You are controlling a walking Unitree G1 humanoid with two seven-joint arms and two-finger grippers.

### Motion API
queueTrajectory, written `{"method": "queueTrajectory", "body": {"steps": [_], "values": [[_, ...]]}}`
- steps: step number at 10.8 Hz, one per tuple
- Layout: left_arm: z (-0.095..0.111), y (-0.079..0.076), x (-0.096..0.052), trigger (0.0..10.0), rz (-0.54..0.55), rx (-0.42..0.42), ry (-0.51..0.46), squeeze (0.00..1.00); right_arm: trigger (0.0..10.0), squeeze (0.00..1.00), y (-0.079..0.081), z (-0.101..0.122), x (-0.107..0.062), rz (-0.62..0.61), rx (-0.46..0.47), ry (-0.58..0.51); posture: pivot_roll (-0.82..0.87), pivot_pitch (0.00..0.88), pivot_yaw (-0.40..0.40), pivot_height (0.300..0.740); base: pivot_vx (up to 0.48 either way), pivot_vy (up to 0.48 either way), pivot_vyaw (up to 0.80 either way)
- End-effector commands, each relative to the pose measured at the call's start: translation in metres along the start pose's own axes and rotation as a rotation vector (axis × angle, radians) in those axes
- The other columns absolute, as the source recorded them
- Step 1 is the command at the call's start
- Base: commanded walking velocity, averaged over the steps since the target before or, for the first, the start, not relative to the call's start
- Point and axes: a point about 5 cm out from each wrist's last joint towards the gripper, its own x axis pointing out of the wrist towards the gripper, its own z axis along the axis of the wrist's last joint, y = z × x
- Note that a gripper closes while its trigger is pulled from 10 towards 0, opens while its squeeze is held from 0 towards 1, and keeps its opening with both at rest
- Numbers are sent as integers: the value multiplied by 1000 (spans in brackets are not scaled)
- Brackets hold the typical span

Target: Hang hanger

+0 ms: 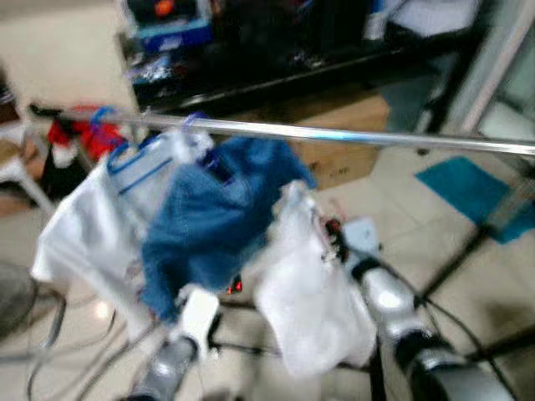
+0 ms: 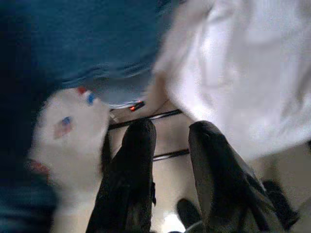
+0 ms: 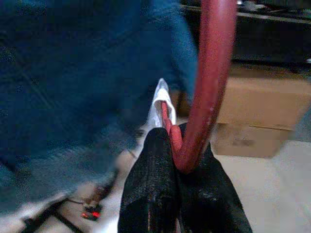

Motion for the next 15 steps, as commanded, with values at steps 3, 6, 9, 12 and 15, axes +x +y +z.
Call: {"method": "queueTrajectory", "body": {"steps": [3, 6, 9, 12, 15], "values": [[-1, -10, 0, 10000, -43, 48, -12, 0, 10000, 0, -12, 8, 1, -89, -30, -38, -35, 0, 71, 736, 0, 0, 0], [10, -21, 2, 10000, -100, 139, -87, 0, 10000, 0, -22, 38, 8, -148, -146, -172, -44, 0, 62, 736, 0, 0, 0], [27, -24, 4, 10000, -158, 298, -192, 0, 10000, 0, -35, 64, 5, -172, -221, -271, -56, 0, 57, 736, 0, 0, 0], [48, -23, -1, 10000, -242, 542, -362, 0, 10000, 0, -45, 84, -7, -180, -249, -272, -63, 0, 60, 736, 0, 0, 0], [69, -21, -3, 10000, -247, 669, -496, 0, 10000, 0, -54, 111, -7, -207, -255, -274, -57, 0, 62, 736, 0, 0, 0]]}}
